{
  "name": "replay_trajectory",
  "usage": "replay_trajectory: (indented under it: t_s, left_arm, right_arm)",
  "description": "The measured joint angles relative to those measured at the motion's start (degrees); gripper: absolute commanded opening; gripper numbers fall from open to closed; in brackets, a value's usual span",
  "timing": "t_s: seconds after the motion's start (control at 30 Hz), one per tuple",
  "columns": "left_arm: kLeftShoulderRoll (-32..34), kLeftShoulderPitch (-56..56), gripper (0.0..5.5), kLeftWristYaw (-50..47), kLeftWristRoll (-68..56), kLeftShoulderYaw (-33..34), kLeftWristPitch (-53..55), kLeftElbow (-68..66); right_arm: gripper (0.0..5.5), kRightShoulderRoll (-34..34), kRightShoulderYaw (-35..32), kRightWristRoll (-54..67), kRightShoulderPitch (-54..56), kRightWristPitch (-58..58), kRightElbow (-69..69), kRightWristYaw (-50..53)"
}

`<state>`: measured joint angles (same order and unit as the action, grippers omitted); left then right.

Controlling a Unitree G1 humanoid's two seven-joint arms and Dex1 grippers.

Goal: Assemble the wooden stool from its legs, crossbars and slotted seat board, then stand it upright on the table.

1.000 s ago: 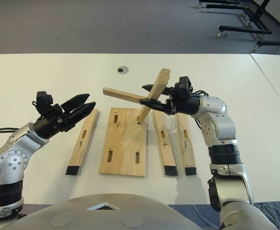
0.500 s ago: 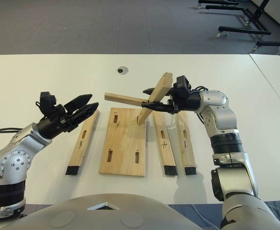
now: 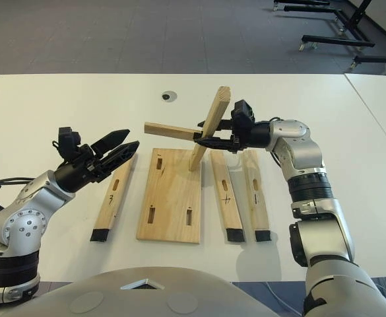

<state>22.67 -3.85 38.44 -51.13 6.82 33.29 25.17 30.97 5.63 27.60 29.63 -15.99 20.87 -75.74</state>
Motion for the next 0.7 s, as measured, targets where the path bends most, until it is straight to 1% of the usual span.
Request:
replay_trajectory:
  t_s: [0.1, 0.17, 0.23, 0.33, 0.37, 0.47, 0.57, 0.7]
  left_arm:
    - [-0.44, -0.04, 3.59, -0.42, 0.00, -0.02, 0.00, 0.66]
    - [-0.65, -0.05, 3.59, -0.51, 0.01, -0.05, 0.00, 0.81]
    - [-0.71, -0.08, 3.59, -0.64, 0.02, -0.01, -0.01, 0.87]
    - [-0.79, -0.14, 3.59, -1.04, 0.03, 0.20, -0.02, 0.92]
    - [-0.80, -0.20, 3.59, -1.16, 0.03, 0.32, -0.02, 0.92]
    - [-0.82, -0.19, 3.59, -1.41, 0.03, 0.60, -0.04, 0.93]
    - [-0.83, -0.19, 3.59, -1.39, 0.13, 0.67, -0.14, 0.91]
    - [-1.29, -0.13, 3.59, -1.36, 0.93, -0.05, -0.96, 0.61]
  right_arm:
    - [3.81, -0.52, -3.42, 2.18, 0.01, -2.31, -1.62, 1.98]
    - [4.30, -0.54, -5.71, 3.72, -0.06, -3.69, -3.53, 3.31]
    - [4.65, -0.57, -8.52, 6.16, -0.12, -5.26, -5.62, 4.92]
    - [4.65, -0.83, -15.06, 12.78, 0.06, -9.22, -9.68, 8.88]
    - [4.65, -1.10, -17.99, 15.75, 1.22, -11.33, -10.03, 11.68]
    - [4.65, -2.38, -23.72, 21.79, 5.21, -14.75, -10.88, 17.98]
    - [4.65, -4.69, -23.57, 23.23, 7.69, -17.06, -13.59, 23.14]
    - [4.65, -8.24, -18.30, 21.46, 9.15, -17.64, -15.79, 25.30]
